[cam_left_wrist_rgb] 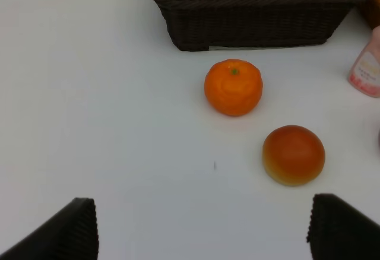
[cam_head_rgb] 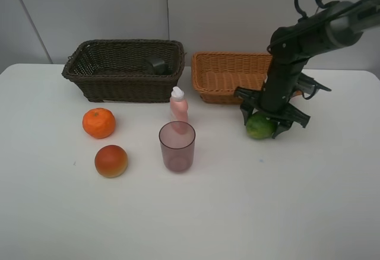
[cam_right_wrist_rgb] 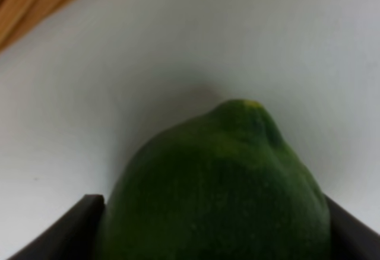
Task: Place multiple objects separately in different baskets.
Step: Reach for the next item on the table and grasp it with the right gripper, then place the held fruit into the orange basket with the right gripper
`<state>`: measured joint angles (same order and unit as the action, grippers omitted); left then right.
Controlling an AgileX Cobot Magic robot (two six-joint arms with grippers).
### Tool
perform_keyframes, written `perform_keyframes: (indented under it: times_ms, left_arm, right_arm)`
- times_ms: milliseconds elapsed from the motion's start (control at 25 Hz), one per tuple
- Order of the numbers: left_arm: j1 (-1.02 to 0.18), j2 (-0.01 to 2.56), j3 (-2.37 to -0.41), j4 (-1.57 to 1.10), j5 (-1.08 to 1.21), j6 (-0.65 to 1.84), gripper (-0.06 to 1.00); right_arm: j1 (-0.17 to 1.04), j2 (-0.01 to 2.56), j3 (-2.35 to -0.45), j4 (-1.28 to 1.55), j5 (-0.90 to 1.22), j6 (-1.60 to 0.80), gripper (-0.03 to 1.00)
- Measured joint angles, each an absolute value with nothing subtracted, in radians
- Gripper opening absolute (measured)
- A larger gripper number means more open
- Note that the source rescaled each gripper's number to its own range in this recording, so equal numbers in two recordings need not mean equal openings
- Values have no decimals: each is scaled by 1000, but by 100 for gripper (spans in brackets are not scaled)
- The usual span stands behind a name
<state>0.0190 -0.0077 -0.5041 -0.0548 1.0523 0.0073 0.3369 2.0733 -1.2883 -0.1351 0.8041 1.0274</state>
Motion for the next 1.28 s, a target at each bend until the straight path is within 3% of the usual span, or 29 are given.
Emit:
perform_keyframes:
  times_ms: [760,1280]
  left_arm:
    - [19,-8,-504,-55,1052,7,92]
    - [19,-8,-504,-55,1052,7,92]
  right_arm:
    - [337,2073,-1288,-135,806,1022,58]
    - [337,2047,-1288,-135,865,773,58]
